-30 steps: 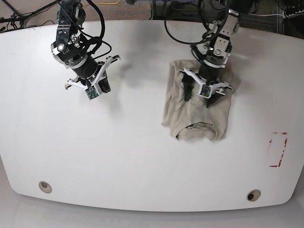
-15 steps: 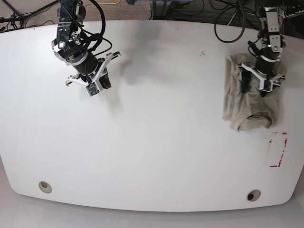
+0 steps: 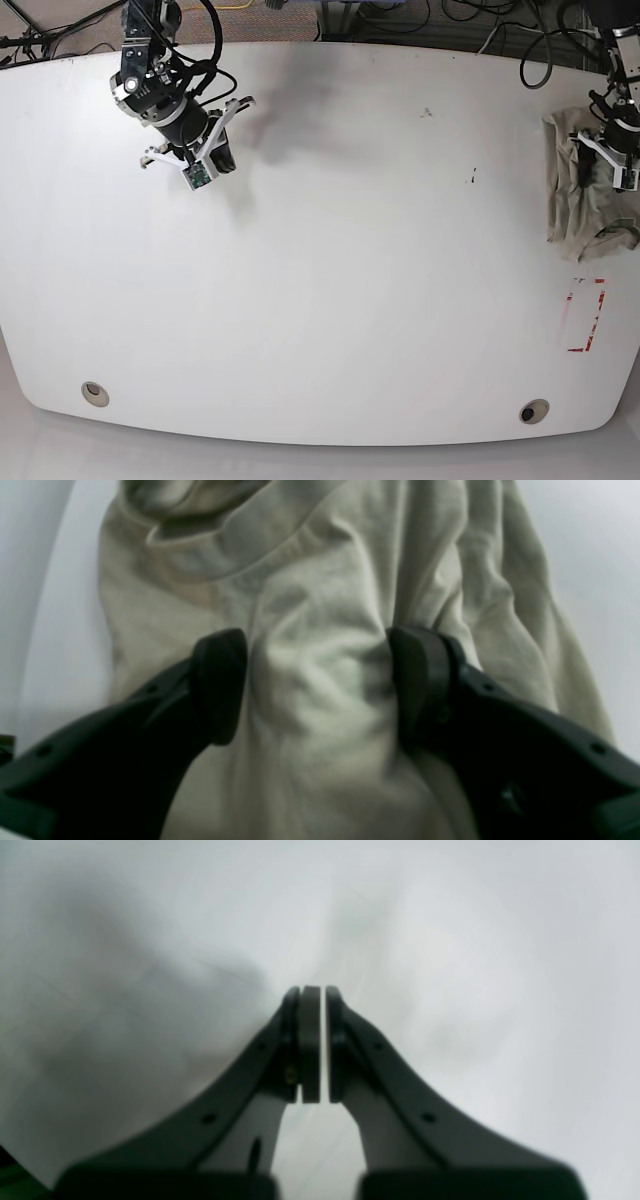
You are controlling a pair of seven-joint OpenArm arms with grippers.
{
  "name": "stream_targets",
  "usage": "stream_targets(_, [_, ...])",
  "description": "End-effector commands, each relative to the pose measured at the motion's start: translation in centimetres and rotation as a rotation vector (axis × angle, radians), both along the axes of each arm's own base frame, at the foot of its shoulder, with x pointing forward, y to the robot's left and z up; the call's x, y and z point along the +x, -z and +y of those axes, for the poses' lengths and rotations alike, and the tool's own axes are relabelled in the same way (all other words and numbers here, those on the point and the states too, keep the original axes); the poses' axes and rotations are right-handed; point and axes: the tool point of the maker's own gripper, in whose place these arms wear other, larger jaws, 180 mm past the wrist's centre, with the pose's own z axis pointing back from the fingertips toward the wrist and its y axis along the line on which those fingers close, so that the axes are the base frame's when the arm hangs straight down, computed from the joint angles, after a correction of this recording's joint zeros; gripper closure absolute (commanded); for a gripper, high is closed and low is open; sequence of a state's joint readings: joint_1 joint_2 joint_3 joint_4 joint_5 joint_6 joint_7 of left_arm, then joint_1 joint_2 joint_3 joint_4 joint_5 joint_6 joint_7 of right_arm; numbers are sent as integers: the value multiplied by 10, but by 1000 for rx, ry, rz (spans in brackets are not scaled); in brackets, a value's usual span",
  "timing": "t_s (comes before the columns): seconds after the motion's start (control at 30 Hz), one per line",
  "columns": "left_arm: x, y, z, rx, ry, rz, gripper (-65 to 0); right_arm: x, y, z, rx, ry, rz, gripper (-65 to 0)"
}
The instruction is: Fold the T-shirt properly
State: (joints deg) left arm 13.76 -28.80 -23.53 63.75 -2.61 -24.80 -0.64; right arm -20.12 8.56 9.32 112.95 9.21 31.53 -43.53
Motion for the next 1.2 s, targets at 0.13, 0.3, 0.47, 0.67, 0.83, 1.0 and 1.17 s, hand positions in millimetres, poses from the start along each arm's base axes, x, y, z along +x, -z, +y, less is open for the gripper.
stream_targets(0.13, [-26,18,35,139,-20,234,-413,6,-12,2,14,-6,-49,-16])
stream_targets(0.3, [-5,-3,46,171,-20,188,-414,4,-12,12,30,-25,-47,-14])
stream_targets(0.47, [10,-20,51,194,-12,150,-414,2,-11,27,41,-61,-43,-14])
stream_targets(0.67, [32,-51,34,239,52,63,-414,4,-12,29,48,-64,-53,-14])
stream_targets(0.83, [40,-75,8,279,131,-1,-414,11,-22,32,88,-55,-118,-14])
stream_targets(1.0, [44,-91,-35,265,197,-85,-414,12,-26,29,104,-45,-147,-14])
stream_targets(1.17, [41,-104,-82,226,253,-172,-414,12,-34,19,135,-4,-213,-14])
